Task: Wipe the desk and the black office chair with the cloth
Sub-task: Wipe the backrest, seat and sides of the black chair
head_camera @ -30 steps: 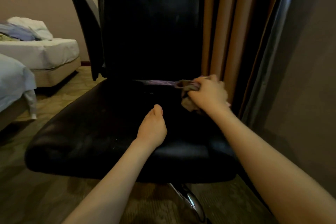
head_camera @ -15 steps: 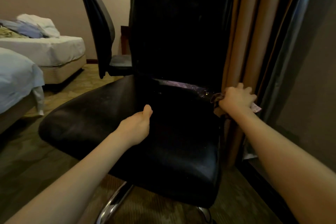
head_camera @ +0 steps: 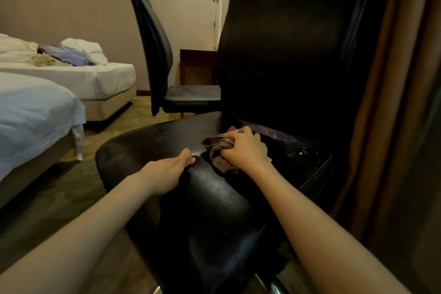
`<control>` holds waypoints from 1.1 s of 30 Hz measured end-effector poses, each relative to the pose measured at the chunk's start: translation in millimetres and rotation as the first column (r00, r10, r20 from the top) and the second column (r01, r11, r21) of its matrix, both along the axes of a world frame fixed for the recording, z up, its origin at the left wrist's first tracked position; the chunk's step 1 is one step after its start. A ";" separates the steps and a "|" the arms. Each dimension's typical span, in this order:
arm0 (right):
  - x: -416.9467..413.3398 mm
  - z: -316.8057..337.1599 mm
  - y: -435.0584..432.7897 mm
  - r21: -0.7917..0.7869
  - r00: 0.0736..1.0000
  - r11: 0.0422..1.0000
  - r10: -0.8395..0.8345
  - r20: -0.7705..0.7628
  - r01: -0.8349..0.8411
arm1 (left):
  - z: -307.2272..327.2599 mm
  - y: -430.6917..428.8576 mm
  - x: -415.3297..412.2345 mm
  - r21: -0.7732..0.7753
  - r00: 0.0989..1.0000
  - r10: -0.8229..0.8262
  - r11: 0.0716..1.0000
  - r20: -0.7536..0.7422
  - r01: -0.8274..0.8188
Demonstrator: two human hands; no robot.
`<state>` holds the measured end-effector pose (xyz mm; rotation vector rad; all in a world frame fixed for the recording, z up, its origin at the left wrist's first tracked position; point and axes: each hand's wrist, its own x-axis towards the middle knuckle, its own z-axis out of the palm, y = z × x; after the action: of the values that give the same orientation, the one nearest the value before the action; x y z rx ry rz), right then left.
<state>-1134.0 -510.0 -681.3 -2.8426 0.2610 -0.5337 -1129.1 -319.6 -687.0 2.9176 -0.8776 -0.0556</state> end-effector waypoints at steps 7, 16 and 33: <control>-24.3 16.2 -46.5 -0.089 0.972 0.979 -0.194 -0.130 0.184 | 8.2 15.0 15.3 0.056 1.000 0.000 0.998 0.021 -0.001; -54.6 8.5 -39.8 -0.168 0.993 0.986 -0.016 -0.114 -0.003 | 43.4 -22.2 41.3 0.230 0.983 0.182 0.956 0.014 -0.180; 110.7 18.7 -27.5 -0.079 0.986 0.996 -0.058 -0.156 0.046 | -18.3 -93.1 68.7 -0.039 0.934 0.286 0.958 0.215 -0.285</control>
<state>-1023.3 -537.5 -662.6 -2.9628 0.3516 -0.3344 -1060.4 -412.7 -705.3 3.0514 -0.4625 0.2946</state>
